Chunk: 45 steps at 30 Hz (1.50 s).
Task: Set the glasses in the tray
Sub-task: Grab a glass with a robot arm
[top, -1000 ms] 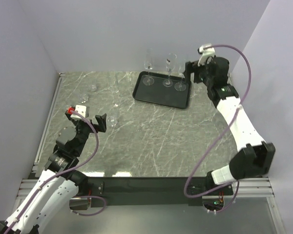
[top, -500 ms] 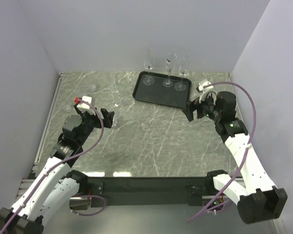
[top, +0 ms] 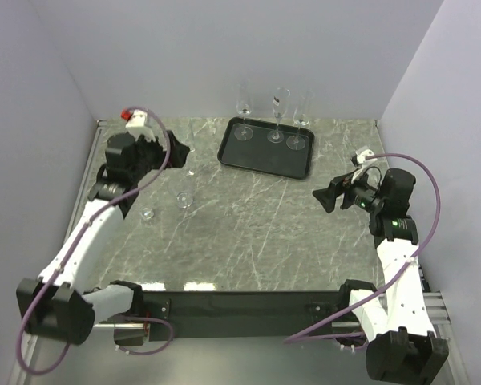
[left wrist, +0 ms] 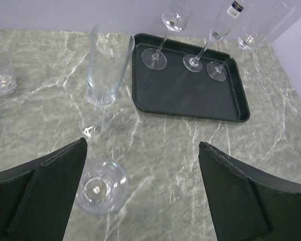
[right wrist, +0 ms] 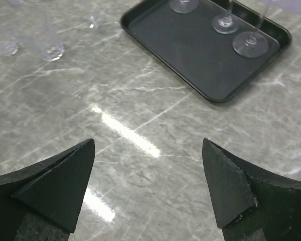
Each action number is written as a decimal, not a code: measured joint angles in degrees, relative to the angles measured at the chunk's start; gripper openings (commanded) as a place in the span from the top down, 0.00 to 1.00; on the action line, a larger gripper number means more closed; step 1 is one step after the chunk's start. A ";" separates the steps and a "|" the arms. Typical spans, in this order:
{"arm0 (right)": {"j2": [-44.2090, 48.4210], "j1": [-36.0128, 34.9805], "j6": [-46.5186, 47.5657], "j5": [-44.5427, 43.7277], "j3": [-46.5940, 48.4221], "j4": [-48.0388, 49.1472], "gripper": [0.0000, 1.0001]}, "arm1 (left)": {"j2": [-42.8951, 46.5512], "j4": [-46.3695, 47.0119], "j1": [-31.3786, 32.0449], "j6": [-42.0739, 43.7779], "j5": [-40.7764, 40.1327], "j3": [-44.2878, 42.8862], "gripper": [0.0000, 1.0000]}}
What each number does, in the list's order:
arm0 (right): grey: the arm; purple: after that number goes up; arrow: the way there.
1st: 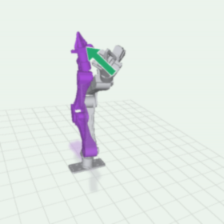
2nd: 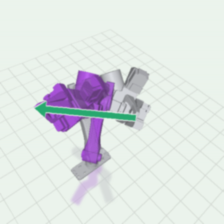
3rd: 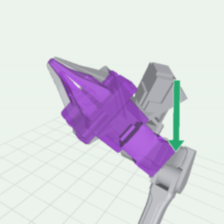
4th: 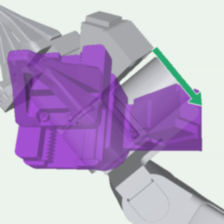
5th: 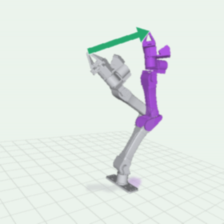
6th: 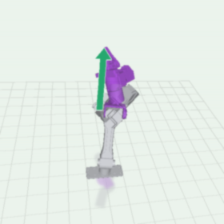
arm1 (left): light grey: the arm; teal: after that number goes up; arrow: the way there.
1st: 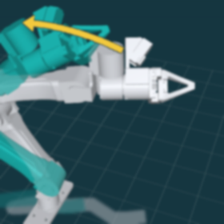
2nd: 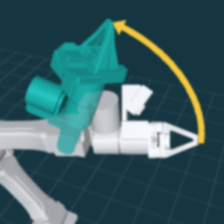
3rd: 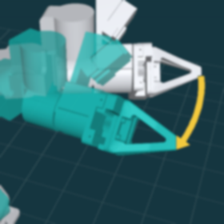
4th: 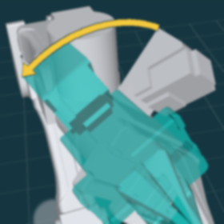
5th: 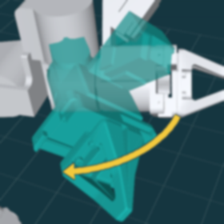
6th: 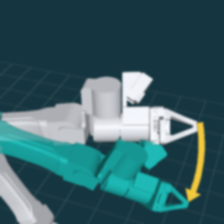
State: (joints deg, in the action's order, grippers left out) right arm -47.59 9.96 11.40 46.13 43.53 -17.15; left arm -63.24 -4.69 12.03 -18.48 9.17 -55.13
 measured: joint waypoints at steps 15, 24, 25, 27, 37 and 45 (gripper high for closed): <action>0.90 0.59 0.00 4.50 -0.09 0.00 0.07 | -22.10 -8.57 -0.96 -0.70 -0.98 -21.94 0.09; 0.92 0.59 0.00 4.74 -0.20 0.00 0.07 | -33.59 -13.55 -0.55 0.33 -6.03 -32.09 0.14; 0.92 0.59 0.00 4.79 -0.28 0.04 0.07 | -34.56 -14.14 -0.35 0.59 -6.45 -33.16 0.14; 0.92 0.59 0.00 4.96 -0.61 0.00 0.07 | -36.28 -14.91 0.22 1.20 -7.65 -35.28 0.15; 0.92 0.79 0.02 5.57 -0.81 -0.02 0.07 | -41.66 -18.86 3.50 4.17 -15.04 -42.45 0.25; 0.92 0.85 0.02 5.70 -0.81 0.00 0.07 | -43.67 -20.50 4.74 5.84 -19.10 -45.79 0.42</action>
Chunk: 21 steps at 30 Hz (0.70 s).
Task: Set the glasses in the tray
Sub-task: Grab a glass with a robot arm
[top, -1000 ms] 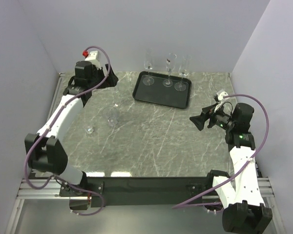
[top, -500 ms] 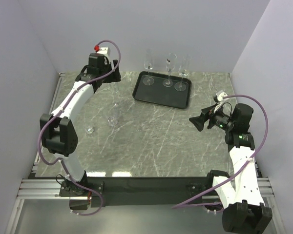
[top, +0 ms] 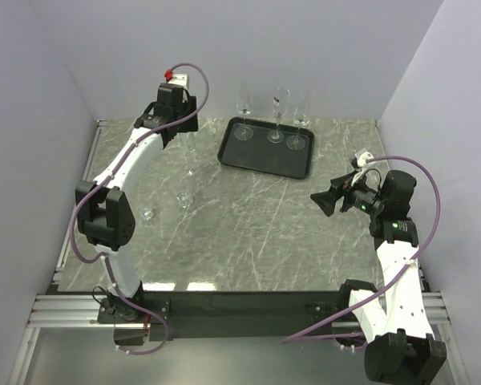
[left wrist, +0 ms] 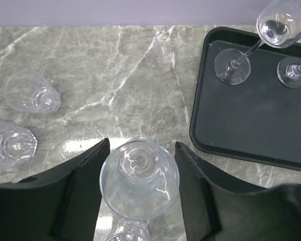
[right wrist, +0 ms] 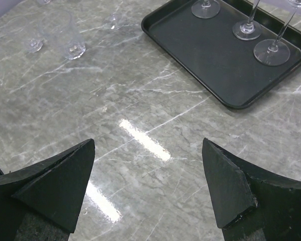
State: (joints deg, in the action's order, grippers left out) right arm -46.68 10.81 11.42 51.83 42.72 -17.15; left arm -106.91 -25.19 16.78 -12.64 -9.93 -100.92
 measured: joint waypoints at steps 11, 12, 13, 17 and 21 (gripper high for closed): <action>0.00 0.66 0.02 0.35 0.00 -0.02 0.07 | -0.59 -0.90 1.73 1.70 -2.71 -1.25 0.72; 0.00 0.70 0.02 0.35 0.00 -0.02 0.07 | -0.59 -1.07 1.97 1.73 -2.84 -1.33 0.73; 0.00 0.72 0.02 0.35 0.00 -0.02 0.07 | -0.59 -1.14 2.25 1.90 -3.02 -1.33 0.73; 0.00 0.76 0.02 0.37 0.00 -0.02 0.07 | -0.59 -1.81 3.37 2.08 -3.34 -1.92 0.75; 0.00 0.90 0.02 0.42 0.00 -0.02 0.07 | -0.57 -2.34 4.61 2.45 -3.58 -3.37 0.76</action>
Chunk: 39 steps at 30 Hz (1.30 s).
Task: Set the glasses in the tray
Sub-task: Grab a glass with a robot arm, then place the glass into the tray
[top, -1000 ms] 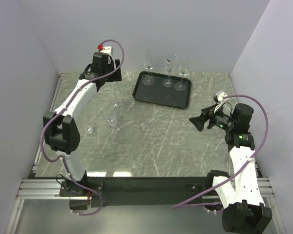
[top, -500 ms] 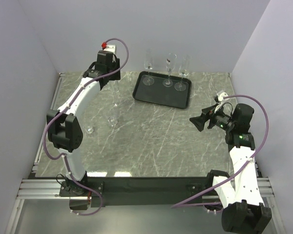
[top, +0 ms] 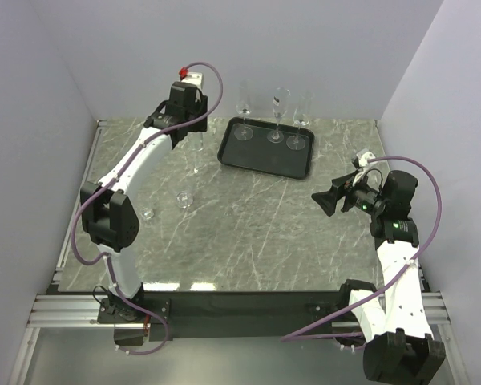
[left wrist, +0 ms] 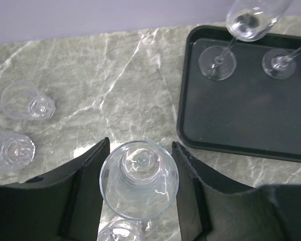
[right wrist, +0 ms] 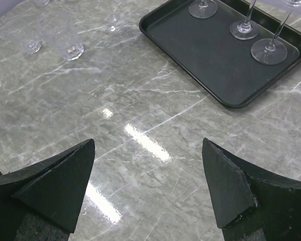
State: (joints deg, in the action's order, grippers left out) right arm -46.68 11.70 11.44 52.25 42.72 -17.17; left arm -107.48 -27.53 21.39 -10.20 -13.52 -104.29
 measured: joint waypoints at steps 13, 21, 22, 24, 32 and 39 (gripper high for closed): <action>0.00 0.17 0.00 0.72 0.00 0.00 0.07 | -0.04 -1.16 4.87 1.84 -2.73 -10.64 0.79; 0.00 0.37 0.02 0.81 0.00 -0.02 0.07 | -2.14 -0.79 6.29 1.75 -2.71 -15.67 0.80; 0.00 0.46 0.02 0.81 0.00 -0.02 0.07 | -2.73 -0.57 6.36 1.53 -2.62 -15.89 0.80; 0.00 0.50 0.02 0.83 0.00 -0.02 0.07 | -3.89 -0.07 6.43 1.31 -2.25 -16.02 0.80; 0.00 0.85 0.02 1.03 0.00 -0.02 0.07 | -9.03 1.20 6.71 -0.50 -0.52 -16.02 0.80; 0.00 0.98 0.02 1.22 0.00 -0.02 0.07 | -11.87 4.04 7.41 -1.33 0.24 -16.59 0.80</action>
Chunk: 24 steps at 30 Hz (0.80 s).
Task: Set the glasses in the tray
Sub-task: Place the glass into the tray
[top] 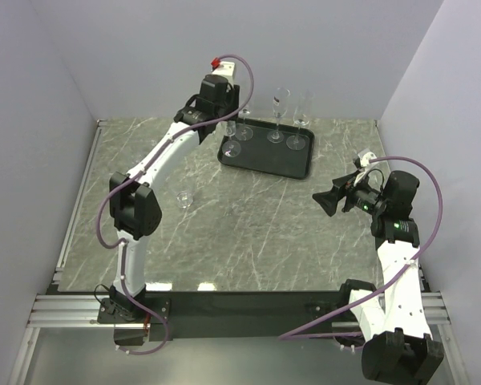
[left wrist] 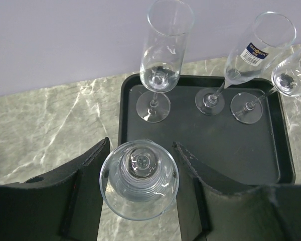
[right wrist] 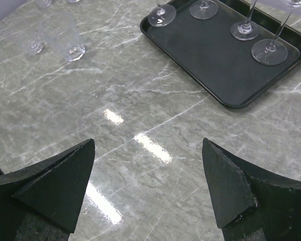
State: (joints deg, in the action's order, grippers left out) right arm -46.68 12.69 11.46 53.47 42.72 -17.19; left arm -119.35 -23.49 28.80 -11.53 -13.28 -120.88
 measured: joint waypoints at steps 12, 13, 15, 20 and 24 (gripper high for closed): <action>-0.02 0.35 -0.02 0.39 0.00 0.00 0.07 | -4.83 3.78 0.76 -0.31 -0.15 -1.31 0.80; -0.02 0.48 -0.02 0.42 0.00 0.00 0.07 | -5.29 3.93 0.76 -0.31 -0.22 -1.66 0.80; -0.02 0.74 -0.02 0.63 0.00 0.00 0.07 | -6.21 4.04 0.76 -0.26 -0.37 -2.36 0.80; -0.02 1.22 -0.04 1.18 0.00 0.00 0.07 | -7.13 5.27 0.76 -0.28 -1.44 -2.97 0.79; -0.02 1.51 -0.07 1.53 0.00 0.00 0.07 | -8.04 6.21 0.76 -0.35 -2.23 -3.69 0.78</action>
State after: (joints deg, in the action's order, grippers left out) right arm -46.70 14.20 11.40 55.00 42.72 -17.19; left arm -127.39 -17.28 29.56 -11.88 -15.51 -124.57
